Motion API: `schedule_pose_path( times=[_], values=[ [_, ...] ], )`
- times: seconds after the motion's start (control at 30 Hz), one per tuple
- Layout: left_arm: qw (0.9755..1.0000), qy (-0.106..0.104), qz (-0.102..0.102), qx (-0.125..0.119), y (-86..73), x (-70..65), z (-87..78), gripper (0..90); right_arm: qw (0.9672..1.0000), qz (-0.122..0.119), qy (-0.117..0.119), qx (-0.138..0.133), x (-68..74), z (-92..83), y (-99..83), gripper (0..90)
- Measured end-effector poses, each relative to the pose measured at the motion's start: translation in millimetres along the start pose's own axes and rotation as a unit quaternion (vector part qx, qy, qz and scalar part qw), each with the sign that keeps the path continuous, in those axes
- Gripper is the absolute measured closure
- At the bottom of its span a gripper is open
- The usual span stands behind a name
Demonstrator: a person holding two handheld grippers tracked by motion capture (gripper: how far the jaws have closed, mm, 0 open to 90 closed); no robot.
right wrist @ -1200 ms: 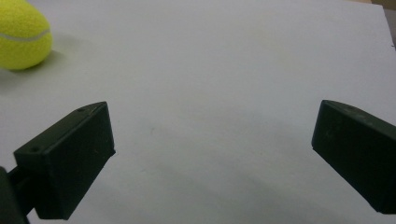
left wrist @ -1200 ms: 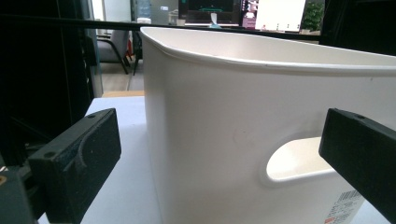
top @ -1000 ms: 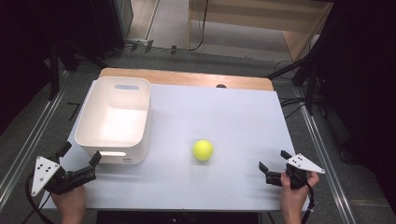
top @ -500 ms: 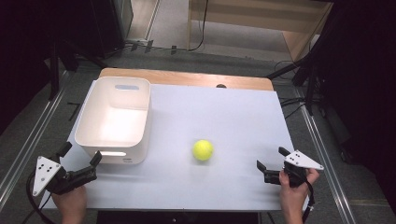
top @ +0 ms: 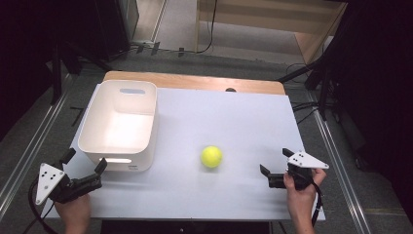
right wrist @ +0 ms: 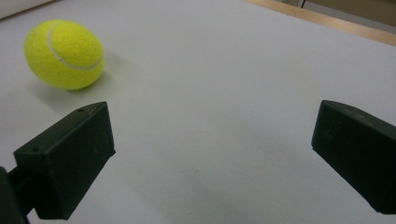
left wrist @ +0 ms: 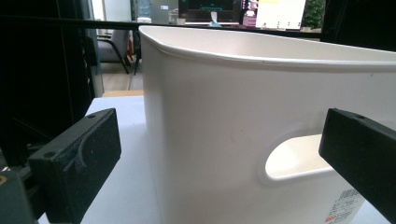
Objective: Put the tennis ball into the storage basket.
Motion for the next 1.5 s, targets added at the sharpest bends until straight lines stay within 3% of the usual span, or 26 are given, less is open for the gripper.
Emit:
schedule_pose_path(
  times=[0.73, 1.5],
  values=[
    [1.0000, -0.002, 0.001, -0.001, -0.1, -0.2, 0.1, 0.0, 0.9993, -0.019, 0.025, 0.021, 8.2, 22.9, 25.0, 0.0],
    [1.0000, -0.002, 0.000, -0.002, -0.1, -0.2, 0.1, 0.0, 0.9958, -0.047, 0.063, 0.047, 25.5, 45.6, 49.6, 0.0]
  ],
)
Point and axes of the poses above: each handheld gripper's, and its own axes: z roughly forward along the jaws, y roughly out of its top, x roughly to its left, the point moved 4 cm from there along z, roughly forward along the jaws, and after that the axes turned 4 degrees about -z, right-handed, at the moved point
